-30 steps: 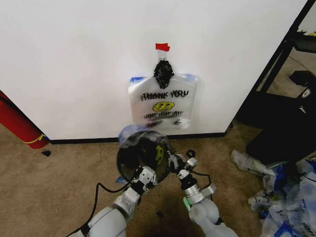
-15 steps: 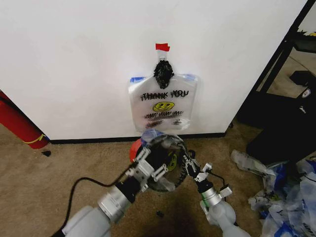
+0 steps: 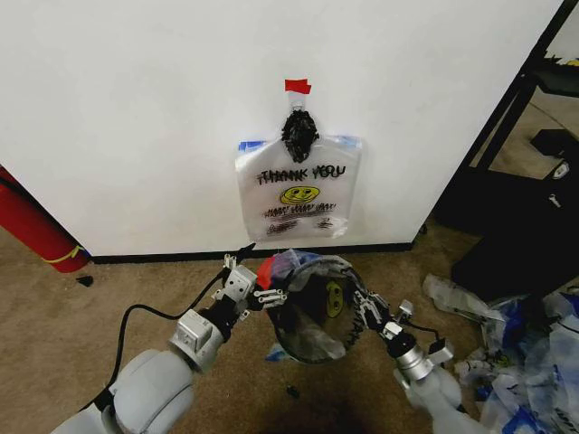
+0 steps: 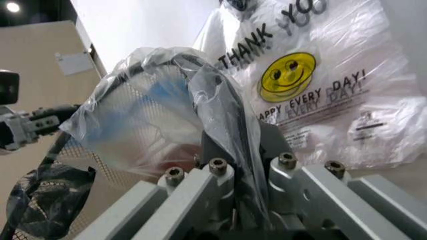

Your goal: Pick up the garbage bag from the wall and place it over the trash bin.

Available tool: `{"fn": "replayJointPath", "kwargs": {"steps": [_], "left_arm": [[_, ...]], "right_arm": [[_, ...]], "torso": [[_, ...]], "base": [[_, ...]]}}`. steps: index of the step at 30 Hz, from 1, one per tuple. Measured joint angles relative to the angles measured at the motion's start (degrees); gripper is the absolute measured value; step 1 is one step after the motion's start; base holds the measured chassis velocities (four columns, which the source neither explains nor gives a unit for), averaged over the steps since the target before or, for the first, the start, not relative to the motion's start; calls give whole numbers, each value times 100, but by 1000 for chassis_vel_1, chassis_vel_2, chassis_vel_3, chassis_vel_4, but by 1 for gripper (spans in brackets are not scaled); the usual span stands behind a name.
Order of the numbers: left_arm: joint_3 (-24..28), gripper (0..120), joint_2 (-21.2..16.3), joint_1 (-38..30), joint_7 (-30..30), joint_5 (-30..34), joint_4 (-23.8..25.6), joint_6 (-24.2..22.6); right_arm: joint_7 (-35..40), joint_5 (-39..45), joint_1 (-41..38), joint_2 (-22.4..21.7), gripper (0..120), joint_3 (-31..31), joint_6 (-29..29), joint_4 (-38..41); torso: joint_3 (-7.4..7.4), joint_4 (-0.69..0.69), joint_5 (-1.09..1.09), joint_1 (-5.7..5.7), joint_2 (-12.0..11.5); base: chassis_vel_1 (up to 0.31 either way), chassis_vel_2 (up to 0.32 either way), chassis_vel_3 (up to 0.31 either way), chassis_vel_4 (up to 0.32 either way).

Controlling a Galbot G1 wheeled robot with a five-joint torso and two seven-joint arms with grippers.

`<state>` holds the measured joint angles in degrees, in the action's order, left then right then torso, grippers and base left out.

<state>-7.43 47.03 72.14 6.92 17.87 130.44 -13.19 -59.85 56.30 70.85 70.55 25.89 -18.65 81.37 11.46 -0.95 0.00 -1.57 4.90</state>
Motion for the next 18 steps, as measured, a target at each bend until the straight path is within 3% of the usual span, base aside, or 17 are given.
{"fn": "replayJointPath", "kwargs": {"steps": [18], "left_arm": [[19,100,-111,-14,-254,28,-112,40]], "right_arm": [[-155,-131,-205,-177,1,131,-21,-85]], "torso": [[0,0,0,0,0]], "base": [[0,0,0,0]]}}
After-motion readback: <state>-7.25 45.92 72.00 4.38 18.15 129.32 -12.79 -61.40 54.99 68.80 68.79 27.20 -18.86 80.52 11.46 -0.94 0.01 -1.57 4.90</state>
